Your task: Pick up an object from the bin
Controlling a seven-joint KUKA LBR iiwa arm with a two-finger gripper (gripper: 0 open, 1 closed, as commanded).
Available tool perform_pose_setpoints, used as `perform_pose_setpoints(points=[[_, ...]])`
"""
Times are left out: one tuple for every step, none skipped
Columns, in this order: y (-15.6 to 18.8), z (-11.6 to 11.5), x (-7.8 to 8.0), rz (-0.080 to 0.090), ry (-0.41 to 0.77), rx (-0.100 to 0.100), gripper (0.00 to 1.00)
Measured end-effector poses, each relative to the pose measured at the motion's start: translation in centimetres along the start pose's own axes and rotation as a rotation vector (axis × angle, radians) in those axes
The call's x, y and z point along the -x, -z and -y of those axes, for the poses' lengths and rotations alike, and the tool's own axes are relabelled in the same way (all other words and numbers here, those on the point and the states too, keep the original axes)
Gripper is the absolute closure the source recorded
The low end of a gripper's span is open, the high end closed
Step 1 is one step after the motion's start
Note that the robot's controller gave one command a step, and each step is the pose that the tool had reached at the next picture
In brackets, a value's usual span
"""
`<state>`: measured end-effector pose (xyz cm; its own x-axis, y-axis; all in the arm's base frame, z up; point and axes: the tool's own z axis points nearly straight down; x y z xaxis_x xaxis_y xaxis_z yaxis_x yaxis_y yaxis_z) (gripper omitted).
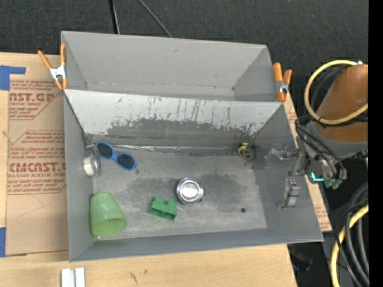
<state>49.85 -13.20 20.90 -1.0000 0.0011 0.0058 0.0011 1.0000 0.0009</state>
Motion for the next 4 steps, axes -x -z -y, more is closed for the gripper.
perform_pose_setpoints(points=[[-13.2,-6.0,1.2,-0.001,0.096,0.002,0.00],[-14.0,-14.6,3.4,0.008,0.141,0.004,0.00],[-13.9,-17.8,3.8,0.008,0.002,0.001,0.00],[-13.9,-17.6,3.8,0.007,0.001,-0.001,1.00]])
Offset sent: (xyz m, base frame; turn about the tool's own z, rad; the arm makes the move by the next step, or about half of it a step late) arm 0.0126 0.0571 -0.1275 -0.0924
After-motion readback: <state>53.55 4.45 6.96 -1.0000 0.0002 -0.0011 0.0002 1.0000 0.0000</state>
